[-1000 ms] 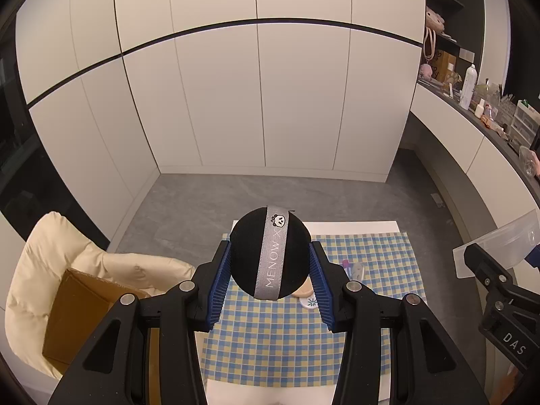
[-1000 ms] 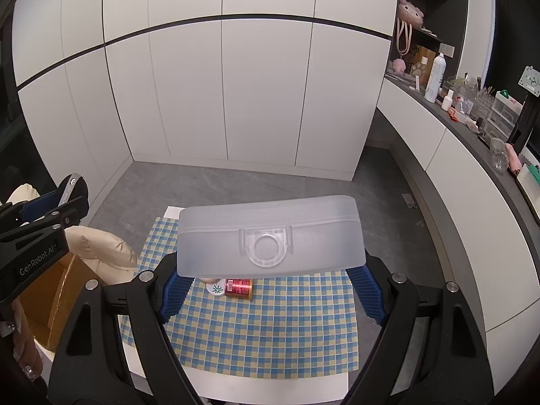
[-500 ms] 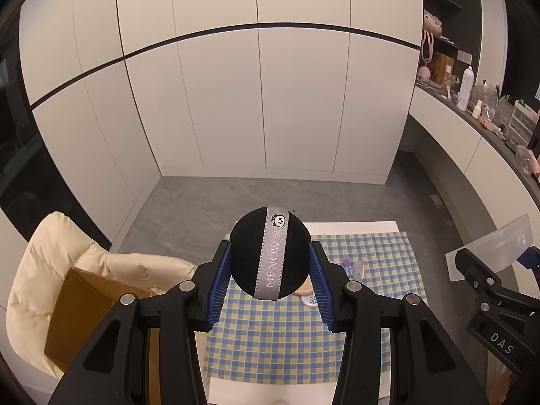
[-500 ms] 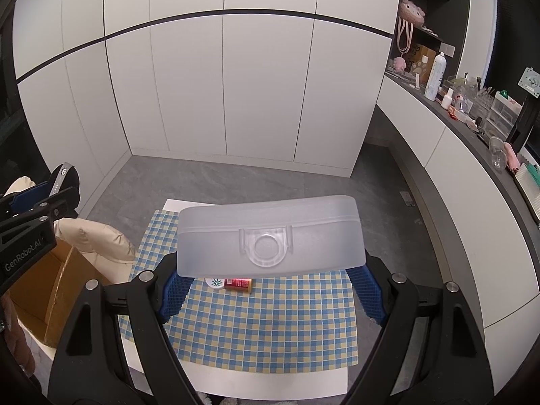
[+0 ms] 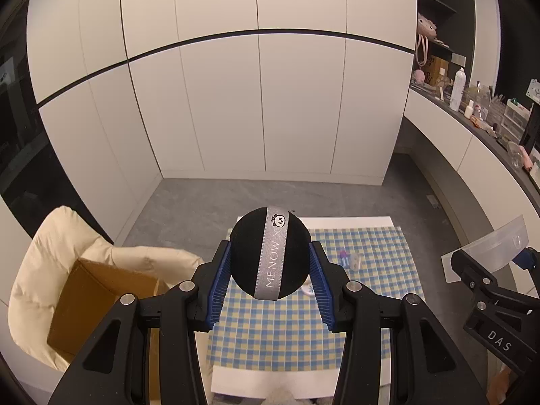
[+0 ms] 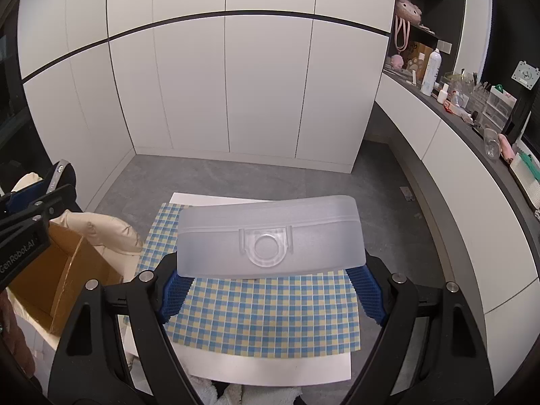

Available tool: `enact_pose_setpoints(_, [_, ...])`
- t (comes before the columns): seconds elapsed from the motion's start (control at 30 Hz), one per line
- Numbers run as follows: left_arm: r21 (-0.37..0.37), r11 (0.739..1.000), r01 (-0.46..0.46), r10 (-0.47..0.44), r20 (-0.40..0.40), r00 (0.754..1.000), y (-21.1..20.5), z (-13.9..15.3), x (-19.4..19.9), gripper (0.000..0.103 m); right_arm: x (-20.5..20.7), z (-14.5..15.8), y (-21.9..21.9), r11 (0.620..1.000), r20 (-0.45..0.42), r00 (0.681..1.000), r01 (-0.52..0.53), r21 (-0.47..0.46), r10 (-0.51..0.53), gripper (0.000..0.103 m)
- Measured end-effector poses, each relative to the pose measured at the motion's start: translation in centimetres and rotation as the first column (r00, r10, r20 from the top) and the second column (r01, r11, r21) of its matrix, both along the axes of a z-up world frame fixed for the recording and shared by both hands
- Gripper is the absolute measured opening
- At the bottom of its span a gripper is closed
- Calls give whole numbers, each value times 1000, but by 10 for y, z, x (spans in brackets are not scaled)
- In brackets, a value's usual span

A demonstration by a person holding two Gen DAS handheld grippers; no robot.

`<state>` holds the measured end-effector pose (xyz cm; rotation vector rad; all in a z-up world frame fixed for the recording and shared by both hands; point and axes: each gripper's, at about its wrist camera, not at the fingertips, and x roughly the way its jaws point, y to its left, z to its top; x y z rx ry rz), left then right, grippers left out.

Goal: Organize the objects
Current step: 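Carry the black puff case and clear case back from the table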

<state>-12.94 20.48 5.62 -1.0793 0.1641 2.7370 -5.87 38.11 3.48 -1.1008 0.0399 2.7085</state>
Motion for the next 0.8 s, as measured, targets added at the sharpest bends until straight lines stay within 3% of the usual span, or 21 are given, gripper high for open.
enact_pose_setpoints(0.63, [35,999,5,-4,-5,1000,-42,-17,94,45,86,-16,-32,999,-1,999,-37,1,37,84])
enact_pose_setpoints(0.8, [48,999,-11,10,23,1000,-56,-28,110,46,110,-25,-35,997,5,999,-51,-49,51,84])
